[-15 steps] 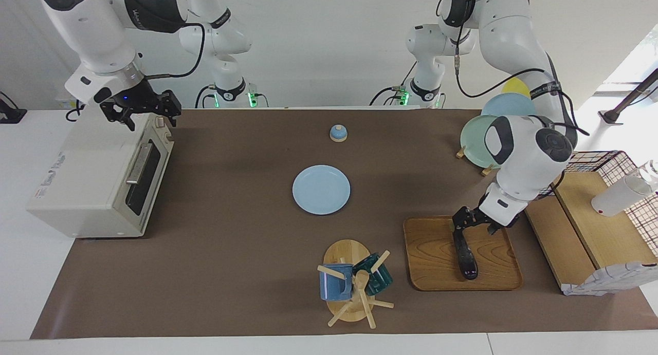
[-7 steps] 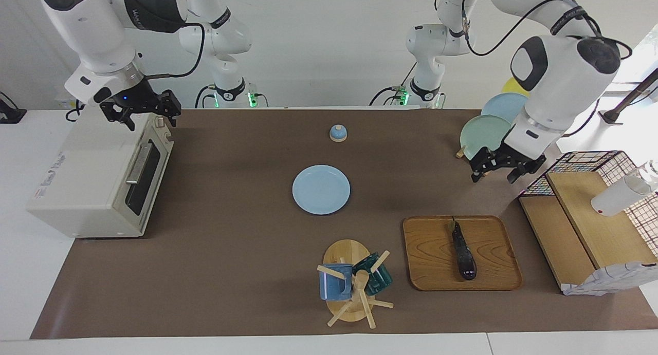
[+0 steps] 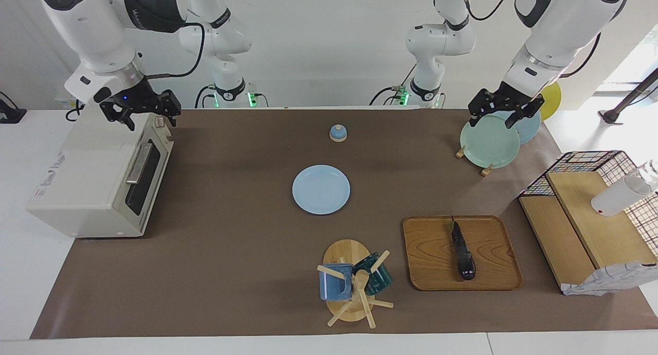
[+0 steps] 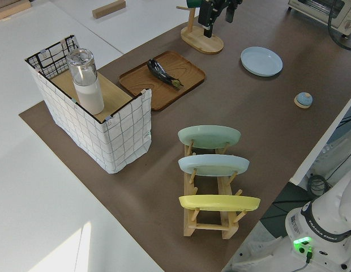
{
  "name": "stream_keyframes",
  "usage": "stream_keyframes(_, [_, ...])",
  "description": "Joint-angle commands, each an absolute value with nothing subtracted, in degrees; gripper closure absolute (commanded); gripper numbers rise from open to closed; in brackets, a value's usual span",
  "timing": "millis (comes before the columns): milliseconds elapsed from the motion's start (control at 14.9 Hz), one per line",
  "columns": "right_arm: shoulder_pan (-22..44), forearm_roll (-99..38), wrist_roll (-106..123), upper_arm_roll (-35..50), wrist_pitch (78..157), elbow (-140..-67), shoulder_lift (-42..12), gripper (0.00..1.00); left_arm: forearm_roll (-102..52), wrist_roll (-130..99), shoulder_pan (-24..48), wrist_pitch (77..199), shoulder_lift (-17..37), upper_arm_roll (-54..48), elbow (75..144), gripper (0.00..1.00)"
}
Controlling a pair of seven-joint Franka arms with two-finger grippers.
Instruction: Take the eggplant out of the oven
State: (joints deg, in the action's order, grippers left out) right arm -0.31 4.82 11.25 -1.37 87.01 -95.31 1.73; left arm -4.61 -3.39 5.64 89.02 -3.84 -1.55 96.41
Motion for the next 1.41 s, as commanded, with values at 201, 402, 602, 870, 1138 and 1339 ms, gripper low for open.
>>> stream_keyframes(201, [-0.8,3.1,10.6,-1.2,86.5,-95.4,2.2,0.0,-0.3,-5.7,6.4,82.5,-1.4,-2.0,89.9,0.0])
stream_keyframes(402, [-0.8,3.1,10.6,-1.2,86.5,-95.4,2.2,0.0,-0.6,-6.0,6.0,82.6,-1.7,-2.3,91.3,0.0])
stream_keyframes(602, [-0.8,3.1,10.6,-1.2,86.5,-95.4,2.2,0.0,-1.7,-6.2,6.3,85.5,-2.6,-2.4,93.9,0.0])
stream_keyframes(870, [-0.8,3.1,10.6,-1.2,86.5,-95.4,2.2,0.0,-1.9,-6.1,6.3,86.0,-2.2,-2.5,93.3,0.0])
stream_keyframes(1138, [-0.8,3.1,10.6,-1.2,86.5,-95.4,2.2,0.0,-2.1,-5.8,6.1,86.0,-2.5,-2.5,93.4,0.0])
stream_keyframes(1339, [-0.8,3.1,10.6,-1.2,86.5,-95.4,2.2,0.0,-2.1,-5.6,6.4,86.0,-2.6,-2.4,93.3,0.0])
